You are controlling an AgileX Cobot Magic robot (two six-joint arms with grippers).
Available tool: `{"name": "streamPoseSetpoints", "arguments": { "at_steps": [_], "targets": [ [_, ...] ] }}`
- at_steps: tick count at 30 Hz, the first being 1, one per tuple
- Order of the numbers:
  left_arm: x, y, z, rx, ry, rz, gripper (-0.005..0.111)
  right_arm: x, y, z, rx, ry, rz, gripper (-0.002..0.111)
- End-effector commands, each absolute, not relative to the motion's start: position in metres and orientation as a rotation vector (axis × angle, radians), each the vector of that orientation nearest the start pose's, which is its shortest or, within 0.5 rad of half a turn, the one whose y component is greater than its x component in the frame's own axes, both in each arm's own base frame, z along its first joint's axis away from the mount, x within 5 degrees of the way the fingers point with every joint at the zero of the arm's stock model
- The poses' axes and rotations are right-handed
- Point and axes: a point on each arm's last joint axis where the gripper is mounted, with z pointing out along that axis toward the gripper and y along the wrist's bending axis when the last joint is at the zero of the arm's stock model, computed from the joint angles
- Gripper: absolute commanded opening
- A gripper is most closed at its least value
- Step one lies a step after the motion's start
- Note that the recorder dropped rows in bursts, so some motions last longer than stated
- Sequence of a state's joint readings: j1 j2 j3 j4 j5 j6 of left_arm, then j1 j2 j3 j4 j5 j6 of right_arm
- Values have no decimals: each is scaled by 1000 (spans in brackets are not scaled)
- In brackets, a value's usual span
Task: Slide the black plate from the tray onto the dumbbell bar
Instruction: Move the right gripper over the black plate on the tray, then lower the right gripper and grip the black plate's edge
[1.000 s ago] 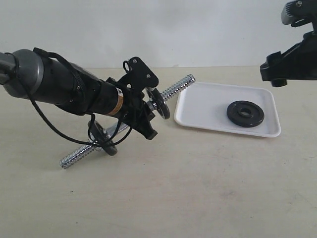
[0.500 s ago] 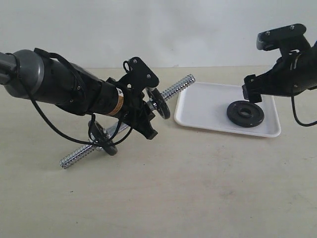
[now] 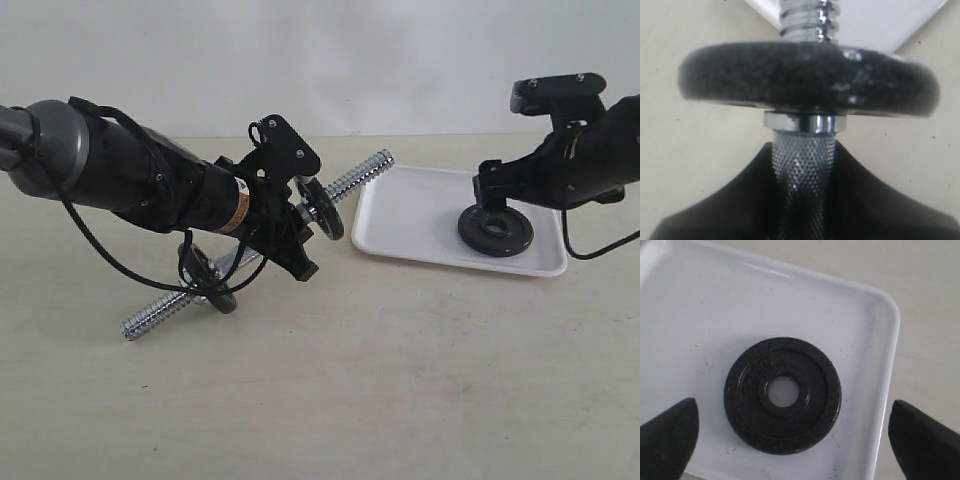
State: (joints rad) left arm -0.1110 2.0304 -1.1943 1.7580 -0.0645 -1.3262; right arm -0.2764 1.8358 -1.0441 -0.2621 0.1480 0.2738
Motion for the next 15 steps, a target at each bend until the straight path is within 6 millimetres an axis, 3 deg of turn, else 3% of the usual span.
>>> {"name": "streamPoseSetpoints", "arguments": {
  "at_steps": [1,5,15],
  "targets": [
    [423,-51,186,586,2139,107,4,375,-107,150,368,2459,-165,91],
    [423,-51,186,587,2139,105,4,386,-112,148,379,2482,-180,91],
    [423,-52,186,588,2139,103,4,393,-111,153,439,2380,-125,91]
  ]
}}
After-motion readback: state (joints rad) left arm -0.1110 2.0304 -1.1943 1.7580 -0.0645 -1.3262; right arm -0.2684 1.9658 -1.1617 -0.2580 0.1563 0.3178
